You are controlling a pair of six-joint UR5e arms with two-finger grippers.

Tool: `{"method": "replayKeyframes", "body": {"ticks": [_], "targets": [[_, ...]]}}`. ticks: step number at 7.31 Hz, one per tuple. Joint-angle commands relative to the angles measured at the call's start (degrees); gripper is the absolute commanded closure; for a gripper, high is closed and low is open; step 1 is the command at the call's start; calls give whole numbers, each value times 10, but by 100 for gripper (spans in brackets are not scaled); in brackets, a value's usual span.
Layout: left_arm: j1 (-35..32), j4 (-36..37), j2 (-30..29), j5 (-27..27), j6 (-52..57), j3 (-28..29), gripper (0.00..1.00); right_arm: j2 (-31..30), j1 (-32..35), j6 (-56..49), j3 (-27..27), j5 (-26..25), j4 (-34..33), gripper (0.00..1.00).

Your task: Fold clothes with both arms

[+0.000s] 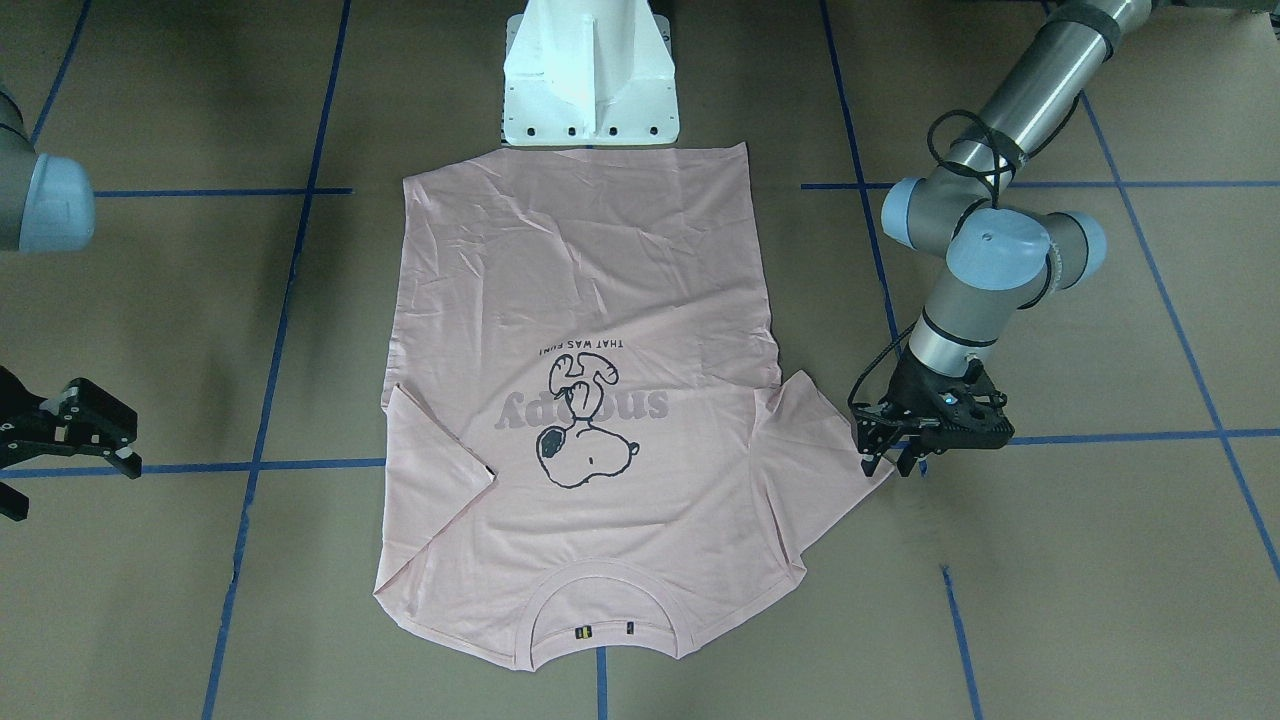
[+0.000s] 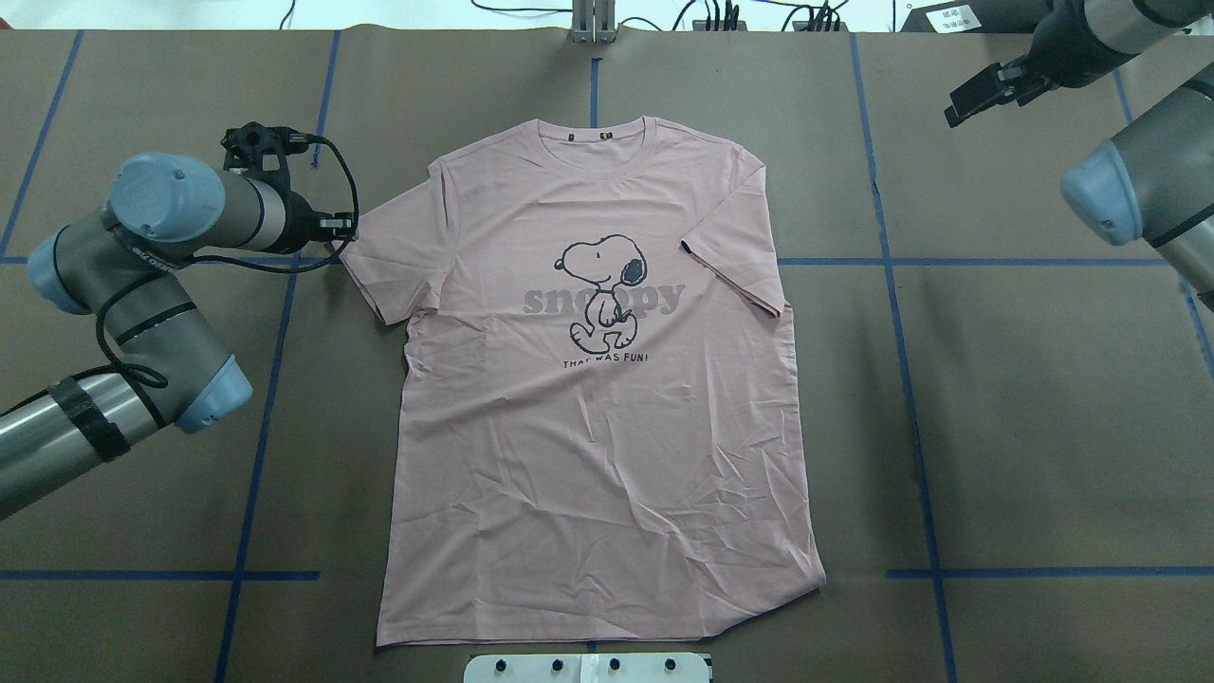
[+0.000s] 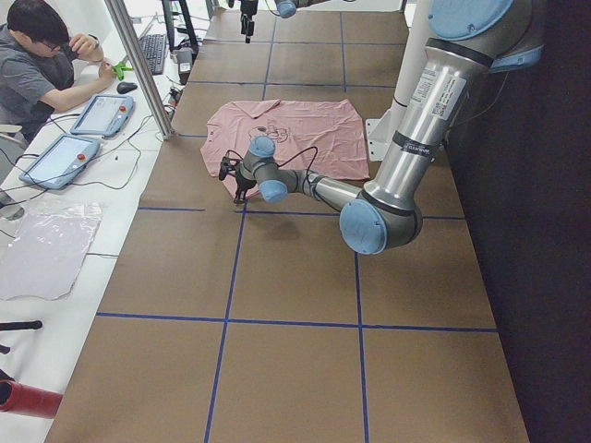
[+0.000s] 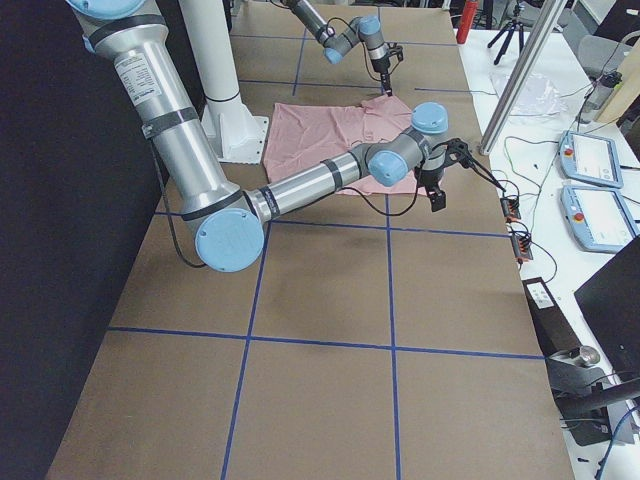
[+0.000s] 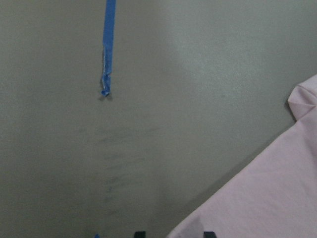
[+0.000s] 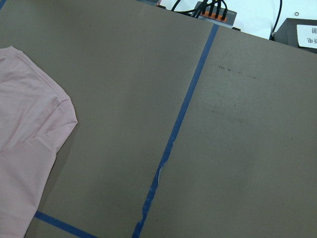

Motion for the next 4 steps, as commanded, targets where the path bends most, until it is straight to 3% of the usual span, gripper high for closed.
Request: {"method": "replayKeyframes", "body": {"ticks": [1,3,4], "targets": [[1,0,0,0,5,-4,100,-1,0,1,0,0,0,0],[1,23,0,-4,24,-49,100,-1,0,2,0,0,0,0],[1,107,-24,-4,21,-81,100,-1,0,3,0,0,0,0]]}}
